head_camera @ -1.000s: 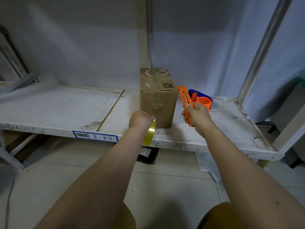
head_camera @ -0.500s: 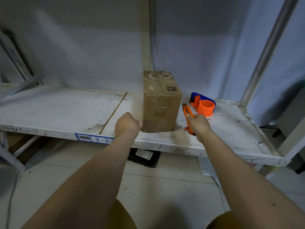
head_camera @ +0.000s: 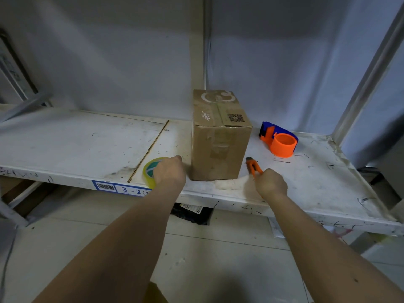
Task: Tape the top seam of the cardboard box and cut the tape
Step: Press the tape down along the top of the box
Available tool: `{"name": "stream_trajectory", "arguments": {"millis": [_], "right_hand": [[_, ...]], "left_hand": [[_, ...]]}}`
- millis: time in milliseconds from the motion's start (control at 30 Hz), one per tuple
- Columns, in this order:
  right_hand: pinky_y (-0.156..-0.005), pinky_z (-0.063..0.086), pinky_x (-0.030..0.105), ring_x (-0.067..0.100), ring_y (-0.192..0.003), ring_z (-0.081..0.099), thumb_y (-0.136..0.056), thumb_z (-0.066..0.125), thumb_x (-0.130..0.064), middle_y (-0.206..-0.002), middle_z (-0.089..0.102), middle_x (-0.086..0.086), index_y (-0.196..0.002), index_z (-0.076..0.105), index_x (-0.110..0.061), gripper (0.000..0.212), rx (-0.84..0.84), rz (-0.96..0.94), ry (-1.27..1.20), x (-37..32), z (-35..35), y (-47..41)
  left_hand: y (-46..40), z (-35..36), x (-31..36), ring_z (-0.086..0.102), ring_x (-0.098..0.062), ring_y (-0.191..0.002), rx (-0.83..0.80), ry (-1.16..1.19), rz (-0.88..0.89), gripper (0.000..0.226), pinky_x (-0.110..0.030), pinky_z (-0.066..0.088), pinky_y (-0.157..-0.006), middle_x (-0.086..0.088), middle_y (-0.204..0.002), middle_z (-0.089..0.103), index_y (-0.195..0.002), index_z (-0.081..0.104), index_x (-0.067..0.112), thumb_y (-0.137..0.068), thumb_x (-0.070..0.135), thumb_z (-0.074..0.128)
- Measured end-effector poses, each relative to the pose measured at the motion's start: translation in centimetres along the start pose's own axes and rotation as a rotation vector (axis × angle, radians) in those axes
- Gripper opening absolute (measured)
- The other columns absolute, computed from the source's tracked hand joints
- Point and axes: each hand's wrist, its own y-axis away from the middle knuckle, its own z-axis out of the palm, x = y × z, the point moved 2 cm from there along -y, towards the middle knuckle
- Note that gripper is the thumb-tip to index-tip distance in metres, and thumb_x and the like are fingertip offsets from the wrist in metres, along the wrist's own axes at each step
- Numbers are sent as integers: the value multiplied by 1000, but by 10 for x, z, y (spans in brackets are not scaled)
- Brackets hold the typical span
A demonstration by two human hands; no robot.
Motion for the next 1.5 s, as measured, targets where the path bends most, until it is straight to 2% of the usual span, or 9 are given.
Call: {"name": "stream_trajectory", "arguments": {"millis": [233, 433, 533, 633, 767, 867, 967, 1267, 1500], "right_hand": [[-79, 50, 40, 29, -96, 56, -98, 34, -44, -100, 55, 11, -106, 59, -12, 41, 96, -43, 151, 3, 7, 7], [-89, 41, 44, 32, -114, 45, -99, 33, -40, -121, 51, 14, -119, 56, -11, 41, 157, -3, 121, -1, -4, 14], [-89, 43, 45, 35, -116, 46, -101, 36, -30, -126, 50, 18, -127, 53, -10, 37, 286, -111, -67, -10, -19, 18], [-87, 41, 37, 32, -117, 48, -102, 34, -24, -128, 50, 17, -134, 48, -12, 38, 397, -286, -336, -29, -39, 27], [-95, 29, 26, 22, -132, 39, -103, 27, -39, -144, 42, 8, -146, 33, -28, 45, 258, -493, -581, -60, -68, 45], [-107, 32, 38, 24, -140, 33, -99, 28, -52, -153, 33, 8, -149, 22, -40, 52, 118, -639, -473, -76, -73, 50], [-98, 39, 34, 26, -134, 42, -98, 32, -53, -149, 39, 8, -148, 27, -38, 53, 53, -667, -332, -82, -71, 49], [-61, 44, 30, 26, -87, 60, -91, 41, -62, -108, 52, 9, -125, 41, -28, 48, 323, -584, -18, -99, -67, 48], [-63, 54, 37, 27, -82, 59, -85, 48, -64, -105, 50, 12, -120, 44, -20, 56, 446, -611, 68, -99, -59, 50]], "left_hand": [[-2, 11, -5, 62, -33, -110, -73, 97, 48, 57, -41, 53, -83, -18, -120, 65, -147, 35, 19, -94, 11, 53], [1, 5, -5, 66, -26, -79, -80, 170, 19, 104, -38, 56, -74, -14, -87, 68, -152, -17, 28, -88, 7, 63], [8, -6, -4, 58, -31, -111, -64, 193, 22, 98, -42, 52, -89, -18, -122, 58, -154, -5, 21, -87, 16, 66], [18, -32, -1, 48, -33, -117, 160, 270, 27, 55, -41, 46, -87, -18, -129, 48, -140, 34, 11, -89, 6, 54], [27, -67, 14, 47, -28, -125, 441, 817, 81, 42, -36, 40, -100, -15, -137, 49, -138, 43, 7, -100, 23, 35], [35, -83, 36, 37, -23, -139, 356, 1007, 252, 65, -37, 34, -112, -8, -152, 37, -150, 24, 20, -95, 52, 38], [34, -85, 48, 36, -22, -138, 295, 909, 334, 75, -25, 29, -103, -9, -152, 35, -151, 21, 25, -89, 53, 52], [24, -68, 47, 52, -28, -122, 321, 736, 249, 66, -34, 47, -95, -11, -138, 43, -142, 37, 27, -85, 37, 67], [22, -63, 43, 52, -26, -122, 342, 727, 271, 71, -36, 47, -97, -8, -137, 44, -142, 37, 28, -81, 32, 73]]}}
